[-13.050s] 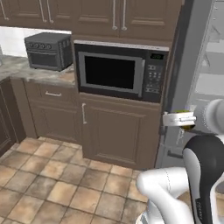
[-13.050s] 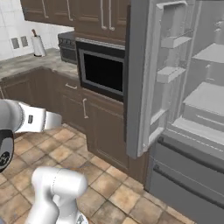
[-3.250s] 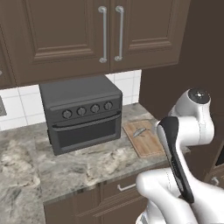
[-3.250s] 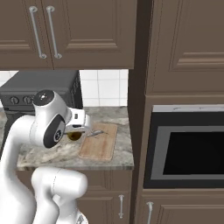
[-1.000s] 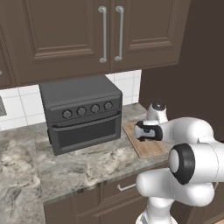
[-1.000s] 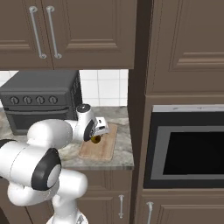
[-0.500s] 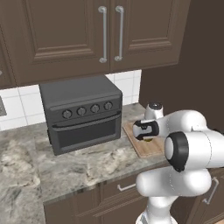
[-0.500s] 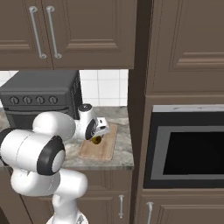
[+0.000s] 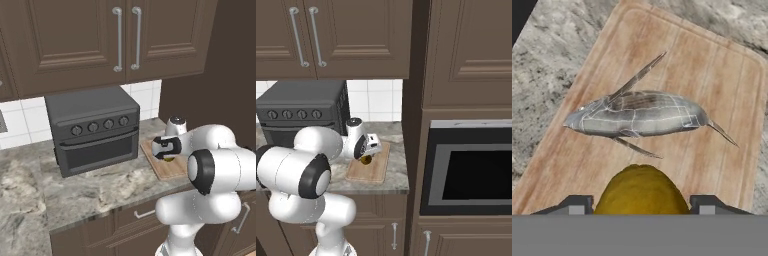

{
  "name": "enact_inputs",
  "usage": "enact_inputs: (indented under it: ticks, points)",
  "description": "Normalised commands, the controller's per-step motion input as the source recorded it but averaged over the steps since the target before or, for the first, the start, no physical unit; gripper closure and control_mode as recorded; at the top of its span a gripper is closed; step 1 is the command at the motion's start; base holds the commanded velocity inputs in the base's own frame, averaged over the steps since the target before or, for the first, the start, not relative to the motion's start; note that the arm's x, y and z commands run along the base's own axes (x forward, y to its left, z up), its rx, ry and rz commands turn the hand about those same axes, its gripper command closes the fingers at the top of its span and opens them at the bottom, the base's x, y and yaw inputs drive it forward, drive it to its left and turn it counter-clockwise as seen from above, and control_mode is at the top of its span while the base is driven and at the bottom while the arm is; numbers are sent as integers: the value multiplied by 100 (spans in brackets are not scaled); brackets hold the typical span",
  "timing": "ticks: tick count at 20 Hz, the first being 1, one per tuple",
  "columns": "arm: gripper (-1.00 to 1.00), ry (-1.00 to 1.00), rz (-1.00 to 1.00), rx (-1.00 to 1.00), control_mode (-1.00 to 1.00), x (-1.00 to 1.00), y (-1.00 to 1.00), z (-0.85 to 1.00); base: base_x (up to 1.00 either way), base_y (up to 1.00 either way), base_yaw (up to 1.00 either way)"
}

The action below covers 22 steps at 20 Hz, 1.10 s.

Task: Retrieve a lemon from the fridge and place it on the cutting board with the fish.

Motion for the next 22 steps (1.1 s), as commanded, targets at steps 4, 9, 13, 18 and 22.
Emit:
enact_inputs:
  ticks: [4, 9, 13, 18, 22]
  points:
    - [-100, 4, 0, 0, -100, 0, 0, 0, 0, 0, 0]
    - [-100, 9, 0, -1, -100, 0, 0, 2, 0, 0, 0]
    - [-100, 4, 0, -2, -100, -6, 0, 29, 0, 0, 0]
    - [-100, 0, -3, -2, -100, -24, 0, 55, 0, 0, 0]
    - [-100, 0, -6, 0, -100, -33, 0, 56, 0, 0, 0]
